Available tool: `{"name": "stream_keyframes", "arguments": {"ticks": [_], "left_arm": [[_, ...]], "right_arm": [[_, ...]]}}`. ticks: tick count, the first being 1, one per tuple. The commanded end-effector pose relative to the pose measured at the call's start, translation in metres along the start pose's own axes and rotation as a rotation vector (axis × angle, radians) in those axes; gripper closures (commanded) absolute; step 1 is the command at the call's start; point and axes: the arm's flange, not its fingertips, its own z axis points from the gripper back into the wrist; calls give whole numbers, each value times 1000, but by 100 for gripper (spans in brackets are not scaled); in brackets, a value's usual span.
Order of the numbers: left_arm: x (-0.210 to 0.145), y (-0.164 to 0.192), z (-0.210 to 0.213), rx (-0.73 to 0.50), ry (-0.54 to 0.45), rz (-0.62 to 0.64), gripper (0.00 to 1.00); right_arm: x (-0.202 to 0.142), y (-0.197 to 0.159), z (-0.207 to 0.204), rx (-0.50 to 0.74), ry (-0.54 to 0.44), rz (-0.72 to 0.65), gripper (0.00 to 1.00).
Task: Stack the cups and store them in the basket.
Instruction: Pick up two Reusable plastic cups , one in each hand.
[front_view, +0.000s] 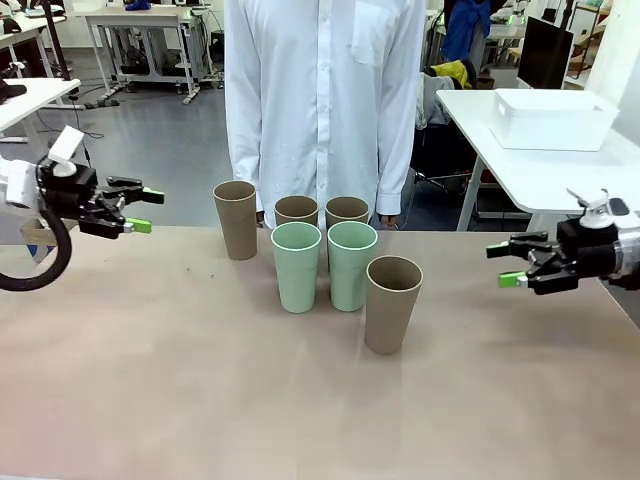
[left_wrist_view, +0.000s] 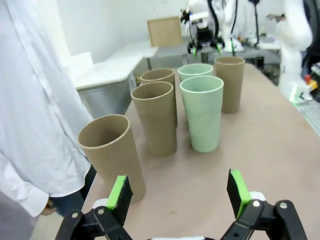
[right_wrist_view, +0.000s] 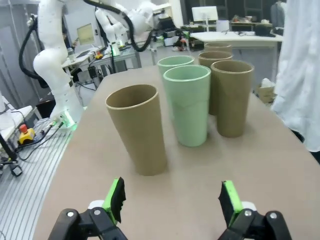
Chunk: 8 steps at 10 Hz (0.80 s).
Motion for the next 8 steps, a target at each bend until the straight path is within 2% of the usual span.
{"name": "stream_keyframes", "arguments": {"ticks": [1, 2, 5, 6, 7, 8], "left_arm": [[-1, 22, 3, -8, -84, 85, 0], [0, 0, 0, 0, 0, 0, 0], [0, 0, 0, 0, 0, 0, 0], [-7, 11, -1, -6, -18, 18, 0], [-17, 39, -3, -107, -96, 77, 0], [-26, 62, -7, -137, -144, 126, 0]], "right_arm": [[2, 6, -7, 13, -14, -38, 0], [0, 0, 0, 0, 0, 0, 0], [0, 0, 0, 0, 0, 0, 0], [-4, 1, -2, 6, 1, -11, 0], [-12, 1, -15, 44, -18, 0, 0], [-19, 2, -23, 86, -64, 14, 0]]}}
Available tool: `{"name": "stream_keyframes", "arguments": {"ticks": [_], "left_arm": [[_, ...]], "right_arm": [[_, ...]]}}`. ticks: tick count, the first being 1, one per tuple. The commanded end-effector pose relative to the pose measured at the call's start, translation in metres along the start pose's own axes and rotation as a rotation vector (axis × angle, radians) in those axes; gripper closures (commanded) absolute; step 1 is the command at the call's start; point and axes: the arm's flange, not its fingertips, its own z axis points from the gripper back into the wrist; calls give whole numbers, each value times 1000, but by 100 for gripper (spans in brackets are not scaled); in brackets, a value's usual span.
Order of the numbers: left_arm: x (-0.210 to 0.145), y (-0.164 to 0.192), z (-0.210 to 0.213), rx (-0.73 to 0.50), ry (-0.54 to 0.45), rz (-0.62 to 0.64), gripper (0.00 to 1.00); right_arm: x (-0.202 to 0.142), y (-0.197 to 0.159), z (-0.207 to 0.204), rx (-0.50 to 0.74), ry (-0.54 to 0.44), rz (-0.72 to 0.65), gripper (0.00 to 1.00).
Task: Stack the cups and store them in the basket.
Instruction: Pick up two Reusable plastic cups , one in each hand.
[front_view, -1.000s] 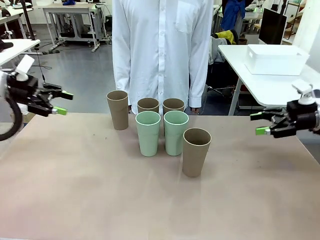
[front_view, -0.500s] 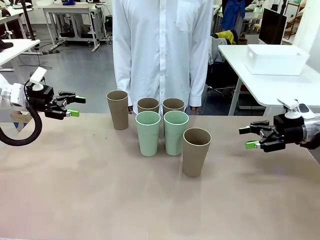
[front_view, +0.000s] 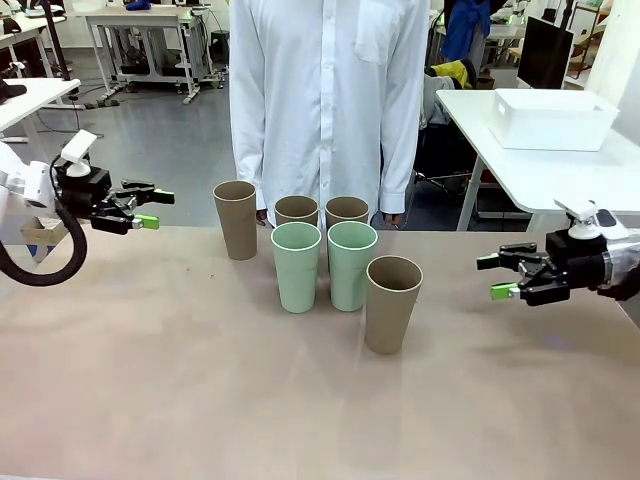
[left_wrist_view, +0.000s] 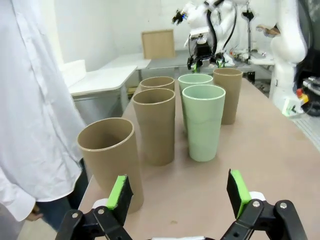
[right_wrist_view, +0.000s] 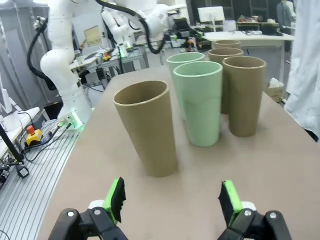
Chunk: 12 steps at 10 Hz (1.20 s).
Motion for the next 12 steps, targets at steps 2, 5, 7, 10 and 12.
{"name": "stream_keyframes", "arguments": {"ticks": [2, 5, 7, 10, 12], "left_arm": [[-20, 64, 3, -92, -102, 103, 0], [-40, 81, -14, -139, -130, 126, 0], [-55, 86, -25, -153, -150, 133, 0], [-65, 92, -41, -157, -167, 156, 0], [-68, 97, -50, -158, -179, 156, 0]], "right_arm": [[-27, 3, -28, 104, -104, 52, 0], [-53, -7, -72, 159, -191, 23, 0], [-66, -8, -98, 146, -235, 48, 0], [-74, -2, -124, 100, -267, 65, 0], [-74, 1, -132, 77, -274, 66, 0]]}}
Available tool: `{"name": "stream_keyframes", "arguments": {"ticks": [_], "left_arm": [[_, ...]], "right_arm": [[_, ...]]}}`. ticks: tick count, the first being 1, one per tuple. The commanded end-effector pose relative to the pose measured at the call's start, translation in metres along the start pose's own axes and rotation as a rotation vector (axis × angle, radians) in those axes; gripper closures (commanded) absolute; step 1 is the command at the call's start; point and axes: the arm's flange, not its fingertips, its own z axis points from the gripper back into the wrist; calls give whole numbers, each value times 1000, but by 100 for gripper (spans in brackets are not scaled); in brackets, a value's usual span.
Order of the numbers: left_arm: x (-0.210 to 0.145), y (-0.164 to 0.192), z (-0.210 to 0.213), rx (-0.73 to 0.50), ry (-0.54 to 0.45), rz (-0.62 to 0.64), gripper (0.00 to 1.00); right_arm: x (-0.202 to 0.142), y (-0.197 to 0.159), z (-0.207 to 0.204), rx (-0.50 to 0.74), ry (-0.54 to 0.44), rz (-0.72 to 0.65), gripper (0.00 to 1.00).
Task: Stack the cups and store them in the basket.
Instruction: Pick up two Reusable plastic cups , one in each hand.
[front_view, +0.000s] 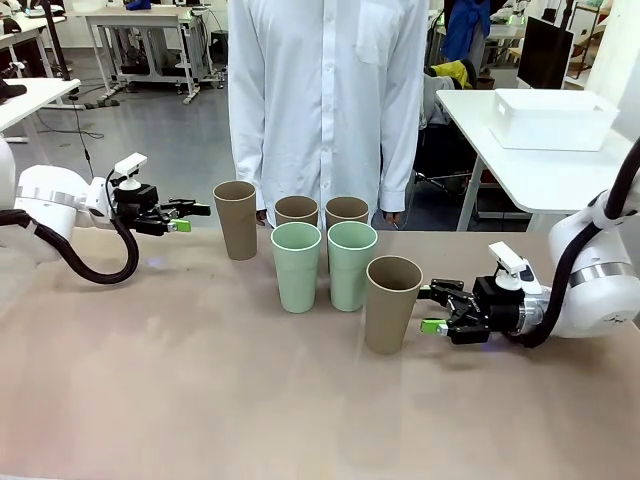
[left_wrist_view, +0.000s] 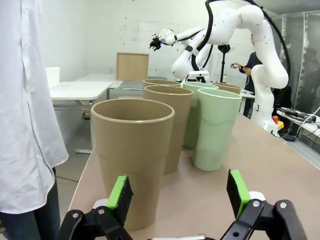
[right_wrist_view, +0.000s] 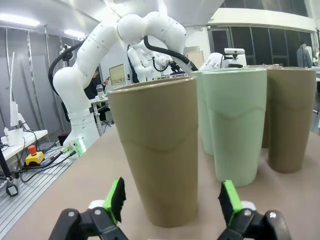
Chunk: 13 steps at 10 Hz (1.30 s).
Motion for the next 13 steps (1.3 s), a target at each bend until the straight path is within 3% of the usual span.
{"name": "stream_keyframes", "arguments": {"ticks": [1, 2, 4, 6, 13], "left_arm": [[8, 11, -5, 27, -54, 18, 0], [0, 0, 0, 0, 0, 0, 0], [0, 3, -4, 4, -15, 3, 0], [-7, 5, -13, 93, 44, -13, 0], [-11, 15, -34, 192, 34, -39, 0]], "right_arm": [[2, 8, -2, -34, 8, -24, 0], [0, 0, 0, 0, 0, 0, 0], [0, 0, 0, -3, 0, -3, 0], [13, 18, -3, -59, -17, 35, 0], [11, 26, -24, -100, -5, 32, 0]]}}
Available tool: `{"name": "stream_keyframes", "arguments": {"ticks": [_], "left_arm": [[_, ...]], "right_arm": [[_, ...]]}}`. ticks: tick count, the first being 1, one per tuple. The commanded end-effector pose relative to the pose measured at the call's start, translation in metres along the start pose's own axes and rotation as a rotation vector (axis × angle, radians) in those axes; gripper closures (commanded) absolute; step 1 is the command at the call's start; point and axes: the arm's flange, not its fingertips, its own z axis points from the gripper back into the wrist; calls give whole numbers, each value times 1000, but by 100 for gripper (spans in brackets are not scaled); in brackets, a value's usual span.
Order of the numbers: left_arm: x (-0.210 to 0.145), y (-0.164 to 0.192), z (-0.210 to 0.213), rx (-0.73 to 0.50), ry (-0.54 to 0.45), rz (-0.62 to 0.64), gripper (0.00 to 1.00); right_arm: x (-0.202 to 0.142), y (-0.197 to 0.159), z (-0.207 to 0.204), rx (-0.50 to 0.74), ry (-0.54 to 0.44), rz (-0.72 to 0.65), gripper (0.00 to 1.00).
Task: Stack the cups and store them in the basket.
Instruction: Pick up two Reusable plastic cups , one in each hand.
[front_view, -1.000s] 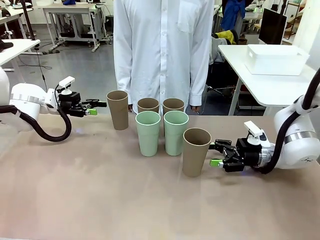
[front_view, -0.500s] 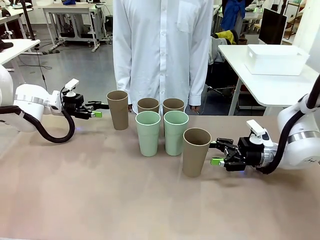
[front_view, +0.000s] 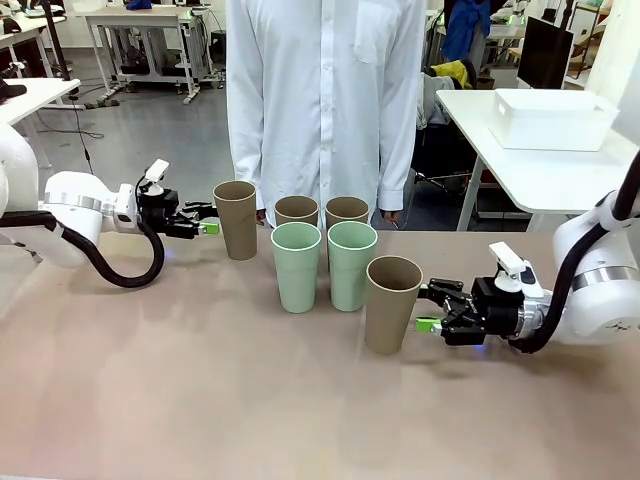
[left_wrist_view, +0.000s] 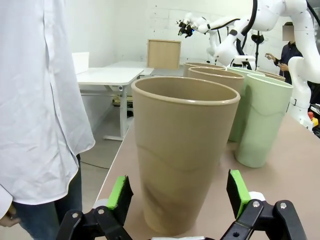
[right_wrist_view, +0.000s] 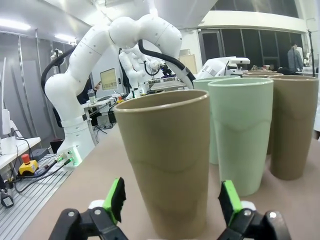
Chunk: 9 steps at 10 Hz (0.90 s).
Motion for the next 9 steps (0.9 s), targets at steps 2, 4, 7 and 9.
{"name": "stream_keyframes", "arguments": {"ticks": [2, 4, 7, 9], "left_arm": [[4, -5, -2, 41, -31, -26, 0], [3, -1, -5, 37, -33, -26, 0], [1, 4, -11, 14, -30, -18, 0], [0, 3, -17, 5, -28, -21, 0]], "right_arm": [[3, 4, -15, -53, 4, 49, 0], [2, 2, -21, -53, 10, 52, 0], [0, 1, -28, -45, 24, 44, 0], [-2, 1, -33, -43, 28, 42, 0]]}}
